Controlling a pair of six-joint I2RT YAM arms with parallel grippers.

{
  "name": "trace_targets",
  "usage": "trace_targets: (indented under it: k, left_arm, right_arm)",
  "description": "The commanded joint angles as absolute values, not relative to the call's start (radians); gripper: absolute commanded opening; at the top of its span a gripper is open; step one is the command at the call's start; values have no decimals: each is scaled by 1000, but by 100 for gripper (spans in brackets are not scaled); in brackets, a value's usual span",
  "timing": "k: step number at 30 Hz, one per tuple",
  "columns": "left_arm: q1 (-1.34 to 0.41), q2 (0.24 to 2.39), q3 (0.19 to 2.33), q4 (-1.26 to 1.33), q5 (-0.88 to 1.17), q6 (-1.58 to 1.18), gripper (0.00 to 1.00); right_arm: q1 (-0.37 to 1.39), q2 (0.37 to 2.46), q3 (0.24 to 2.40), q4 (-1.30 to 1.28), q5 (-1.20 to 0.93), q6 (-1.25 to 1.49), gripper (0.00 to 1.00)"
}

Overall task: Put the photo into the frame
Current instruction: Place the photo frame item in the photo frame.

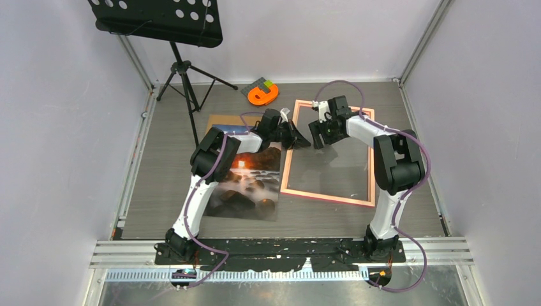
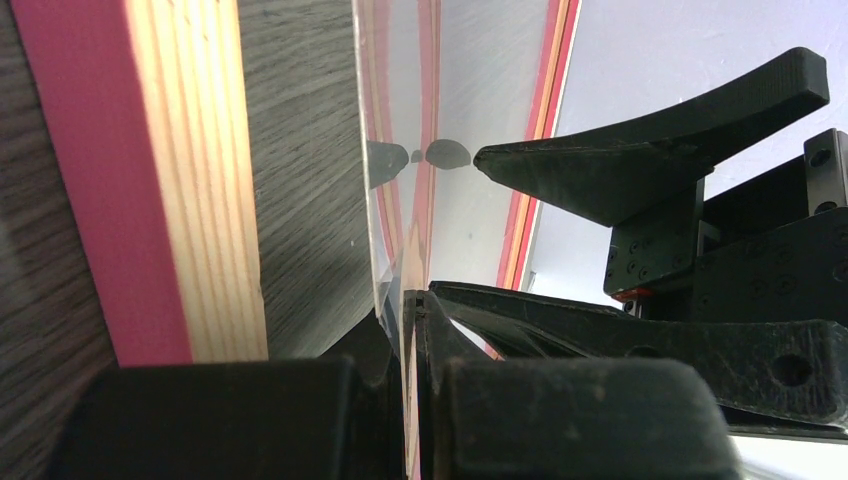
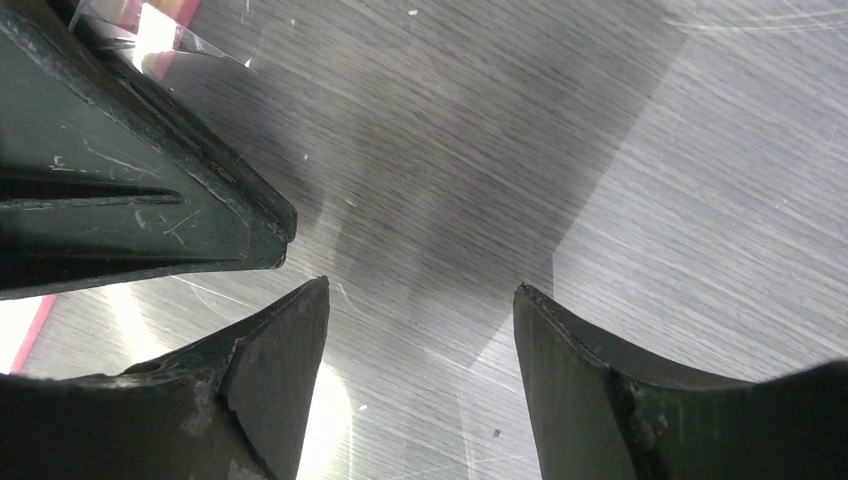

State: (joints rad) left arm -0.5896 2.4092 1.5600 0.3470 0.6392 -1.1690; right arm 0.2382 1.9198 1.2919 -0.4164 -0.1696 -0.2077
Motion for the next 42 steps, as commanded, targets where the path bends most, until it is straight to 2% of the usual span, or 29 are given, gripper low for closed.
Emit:
trace_targets:
  k: [1, 10, 18, 22, 28, 42]
  left_arm:
    - [-595, 2394, 1563, 314, 632, -1140, 0]
    - [-594, 2394, 1562, 311, 635, -1146, 11]
    - [-593, 2372, 1547, 307, 637, -1140, 34]
    - [-590, 2350, 1556, 268, 629, -1110, 43]
    - [-578, 2318, 1551, 215, 618, -1069, 48]
    - [-564, 2271, 1566, 123, 617, -1008, 54]
  right_arm:
    - [239, 1921, 1306, -403, -159, -210, 73]
    - [239, 1942, 1331, -441, -151, -186, 70]
    - [239, 1939, 1328, -444, -147, -186, 69]
    - [239, 1938, 1326, -445, -144, -183, 69]
    - [239, 1936, 1328, -448, -137, -184, 69]
    - [239, 1939, 1329, -451, -138, -178, 69]
